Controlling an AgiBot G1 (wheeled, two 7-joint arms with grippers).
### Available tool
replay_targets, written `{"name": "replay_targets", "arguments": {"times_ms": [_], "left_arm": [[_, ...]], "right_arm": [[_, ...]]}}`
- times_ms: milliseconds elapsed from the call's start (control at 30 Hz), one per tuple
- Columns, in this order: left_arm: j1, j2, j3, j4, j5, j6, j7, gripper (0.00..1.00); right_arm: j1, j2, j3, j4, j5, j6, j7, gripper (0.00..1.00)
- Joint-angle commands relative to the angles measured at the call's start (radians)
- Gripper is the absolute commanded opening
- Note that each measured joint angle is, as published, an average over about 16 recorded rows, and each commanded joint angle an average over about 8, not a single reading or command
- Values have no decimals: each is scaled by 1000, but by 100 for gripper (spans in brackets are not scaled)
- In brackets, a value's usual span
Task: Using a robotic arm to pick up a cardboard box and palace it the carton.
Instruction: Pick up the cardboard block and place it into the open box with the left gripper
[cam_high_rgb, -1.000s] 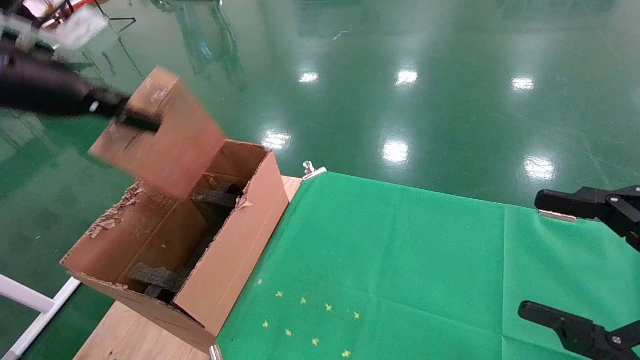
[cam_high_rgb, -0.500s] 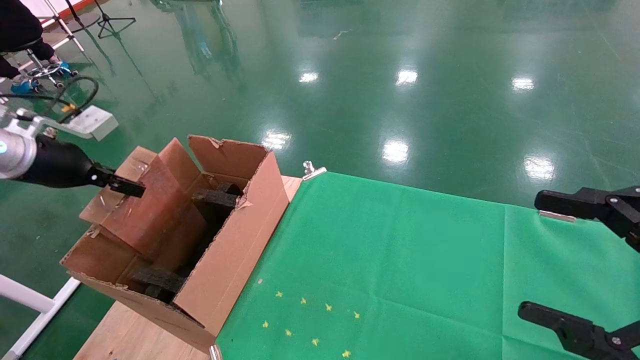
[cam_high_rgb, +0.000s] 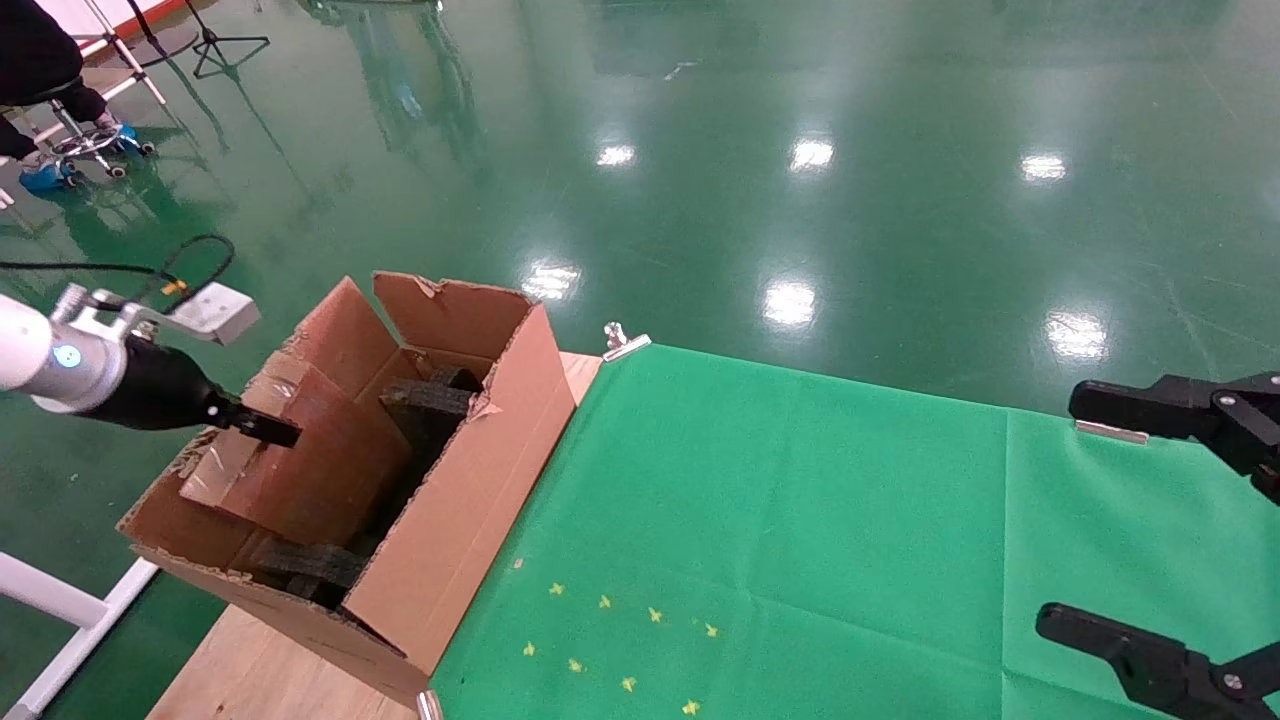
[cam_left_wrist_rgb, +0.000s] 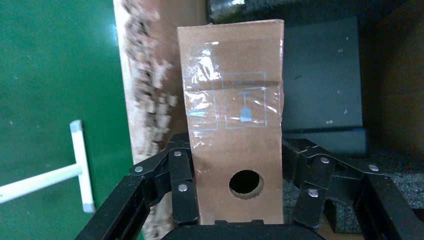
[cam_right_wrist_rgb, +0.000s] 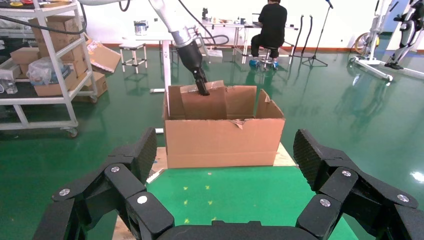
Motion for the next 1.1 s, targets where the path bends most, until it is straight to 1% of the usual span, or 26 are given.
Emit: {"name": "replay_targets", "arguments": {"times_ms": [33,267,300,333,533,567,600,1100], "left_arm": [[10,21,-1,50,-8,-10,29,0],[45,78,-9,175,-26,-51,75,0],[48,84,-10,189,-28,-58,75,4],[50,89,-11,201,-29,-65,75,15],[57,111,-19,256,-40,-98,63,90],[57,112,-20,260,-41,-100,62,98],[58,114,-21,264,-42,-103,61,100],[56,106,-17,246,-37,-86,65,100]], "right_arm": [[0,0,0,0,0,0,0,100],[0,0,0,0,0,0,0,100],[0,0,0,0,0,0,0,100],[0,0,0,0,0,0,0,100],[0,0,0,0,0,0,0,100],[0,0,0,0,0,0,0,100],[0,0,0,0,0,0,0,100],[0,0,0,0,0,0,0,100]]}}
